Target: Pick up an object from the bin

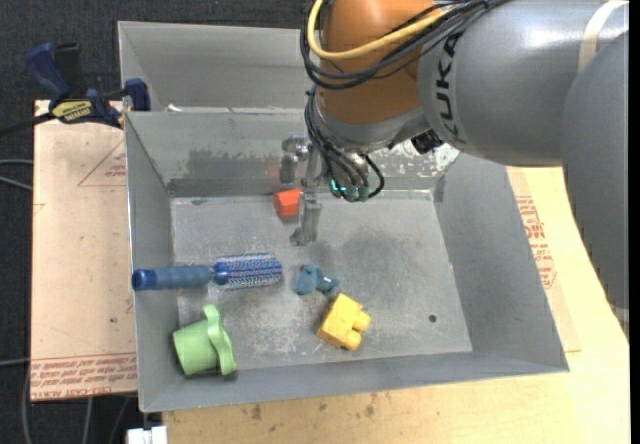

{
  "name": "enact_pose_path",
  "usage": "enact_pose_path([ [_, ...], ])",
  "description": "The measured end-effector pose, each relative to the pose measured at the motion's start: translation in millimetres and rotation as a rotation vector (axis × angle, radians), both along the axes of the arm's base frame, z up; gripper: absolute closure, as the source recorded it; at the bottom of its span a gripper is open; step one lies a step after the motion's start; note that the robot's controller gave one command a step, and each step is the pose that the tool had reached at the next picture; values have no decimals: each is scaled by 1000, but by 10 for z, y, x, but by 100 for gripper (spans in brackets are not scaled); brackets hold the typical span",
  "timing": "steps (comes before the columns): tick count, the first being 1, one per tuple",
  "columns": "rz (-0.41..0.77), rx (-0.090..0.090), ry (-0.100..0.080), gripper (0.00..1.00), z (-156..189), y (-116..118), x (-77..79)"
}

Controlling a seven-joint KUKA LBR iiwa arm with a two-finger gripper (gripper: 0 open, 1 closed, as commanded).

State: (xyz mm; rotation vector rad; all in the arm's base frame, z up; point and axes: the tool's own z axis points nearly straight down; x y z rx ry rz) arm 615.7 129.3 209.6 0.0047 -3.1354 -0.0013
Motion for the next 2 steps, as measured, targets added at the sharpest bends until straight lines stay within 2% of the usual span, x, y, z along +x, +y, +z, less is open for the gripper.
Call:
enact_pose_path([
  [1, 282, 2, -1, 0, -1434, 532, -360],
  [2, 227, 2, -9, 0, -1084, 543, -464],
])
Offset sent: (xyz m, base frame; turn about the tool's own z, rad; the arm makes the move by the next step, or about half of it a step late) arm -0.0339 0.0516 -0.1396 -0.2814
